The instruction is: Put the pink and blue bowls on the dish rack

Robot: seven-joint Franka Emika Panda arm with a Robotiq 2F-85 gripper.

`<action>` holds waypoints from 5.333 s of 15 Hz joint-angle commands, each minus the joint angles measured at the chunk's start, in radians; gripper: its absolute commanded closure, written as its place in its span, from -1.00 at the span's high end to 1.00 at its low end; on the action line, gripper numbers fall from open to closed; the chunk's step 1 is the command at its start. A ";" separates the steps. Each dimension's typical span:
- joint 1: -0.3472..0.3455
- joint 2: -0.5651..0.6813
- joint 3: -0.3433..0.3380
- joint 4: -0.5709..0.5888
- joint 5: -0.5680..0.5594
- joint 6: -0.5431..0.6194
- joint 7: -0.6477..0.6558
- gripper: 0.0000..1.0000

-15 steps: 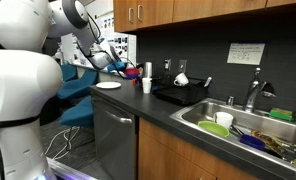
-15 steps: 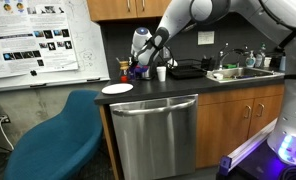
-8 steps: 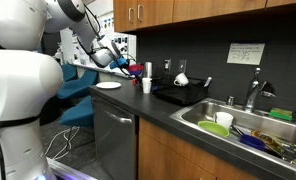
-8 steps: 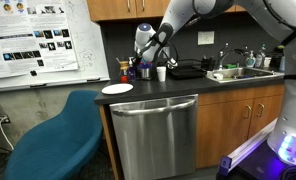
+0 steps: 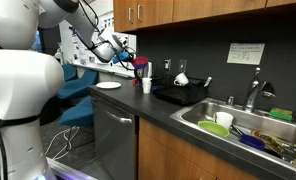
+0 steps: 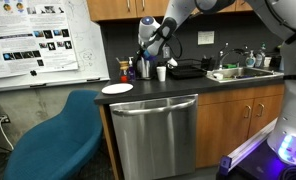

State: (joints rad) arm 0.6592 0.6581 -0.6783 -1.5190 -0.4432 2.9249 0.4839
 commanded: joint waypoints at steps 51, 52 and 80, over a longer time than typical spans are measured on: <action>-0.190 -0.037 -0.060 -0.224 0.270 0.015 0.420 -0.95; -0.193 -0.030 -0.066 -0.216 0.269 0.015 0.424 -0.95; -0.123 -0.310 0.103 -0.423 0.157 0.235 0.240 1.00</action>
State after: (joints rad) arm 0.5507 0.5045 -0.6485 -1.8216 -0.2203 3.1995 0.8207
